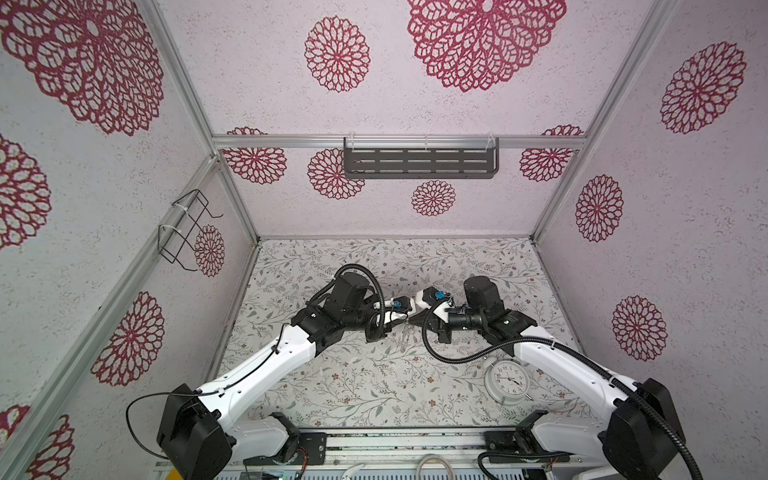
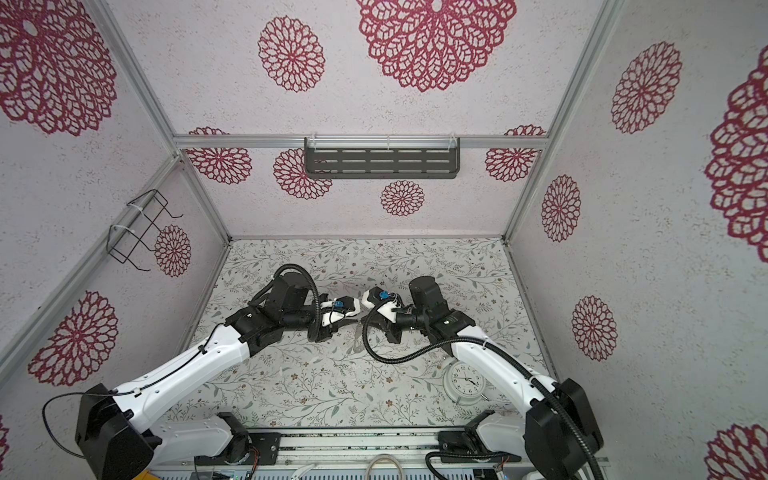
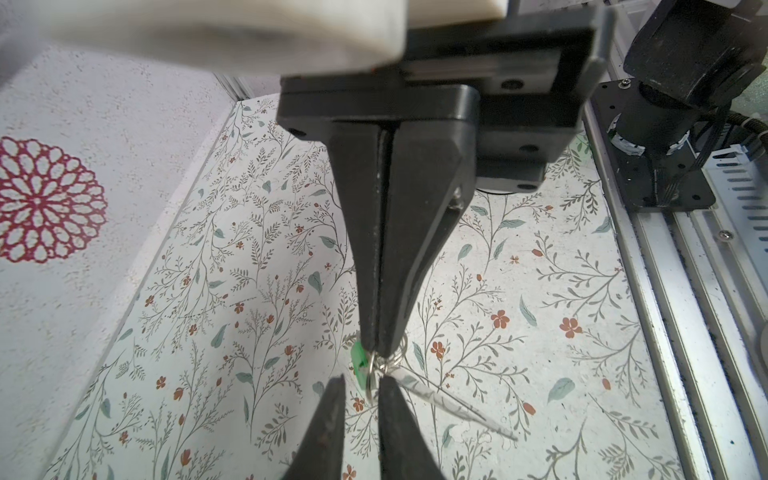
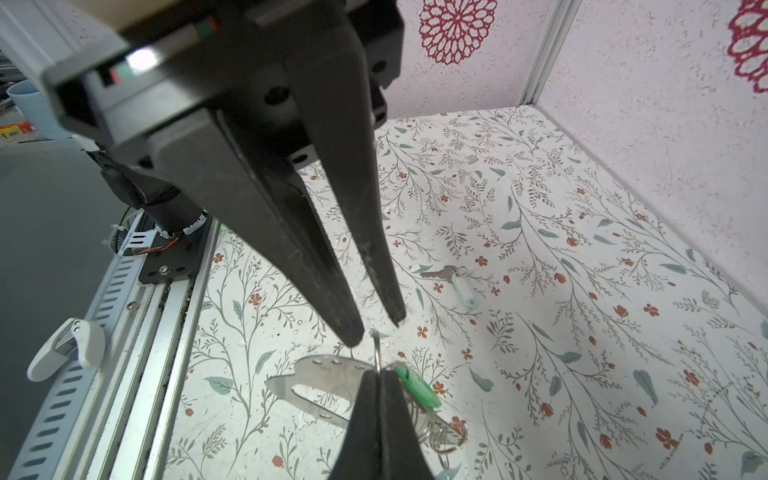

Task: Remove the keys from the keyring

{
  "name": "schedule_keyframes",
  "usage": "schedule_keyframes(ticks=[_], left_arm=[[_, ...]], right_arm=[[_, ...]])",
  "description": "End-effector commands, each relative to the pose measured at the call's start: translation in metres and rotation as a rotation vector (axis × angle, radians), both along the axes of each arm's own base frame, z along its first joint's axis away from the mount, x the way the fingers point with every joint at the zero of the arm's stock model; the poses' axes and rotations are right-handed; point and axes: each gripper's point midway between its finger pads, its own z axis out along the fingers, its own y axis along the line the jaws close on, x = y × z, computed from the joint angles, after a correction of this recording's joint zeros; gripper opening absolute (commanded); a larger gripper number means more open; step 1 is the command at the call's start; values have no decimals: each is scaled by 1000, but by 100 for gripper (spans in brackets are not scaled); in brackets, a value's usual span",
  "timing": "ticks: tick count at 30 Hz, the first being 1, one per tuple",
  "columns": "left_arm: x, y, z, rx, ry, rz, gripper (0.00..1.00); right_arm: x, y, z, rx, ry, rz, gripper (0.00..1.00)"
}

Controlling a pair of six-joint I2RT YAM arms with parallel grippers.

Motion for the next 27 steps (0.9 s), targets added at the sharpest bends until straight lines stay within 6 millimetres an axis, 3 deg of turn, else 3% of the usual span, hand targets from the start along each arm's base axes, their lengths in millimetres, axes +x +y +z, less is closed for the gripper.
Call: schedule_keyframes(ticks=[1, 10, 18, 23, 24, 26, 27], left_arm=[[0, -6, 5, 0, -14, -20, 18], [-2, -9, 0, 0, 4, -41, 16], [-5, -13, -1, -14, 27, -63, 0], [-6, -14, 2, -45, 54, -71, 0], [-5, -14, 4, -59, 59, -68, 0], [-2, -13, 10, -107, 72, -64, 0], [-1, -12, 14, -131, 75, -61, 0]], right_arm=[[0, 4, 21, 29, -59, 23, 0], [-3, 3, 27, 41, -77, 26, 0], [-4, 2, 32, 54, -97, 28, 0], [0, -3, 34, 46, -142, -9, 0], [0, -5, 35, 44, -155, -17, 2], [4, -12, 34, 17, -191, -59, 20], [6, -15, 32, 6, -210, -82, 24]])
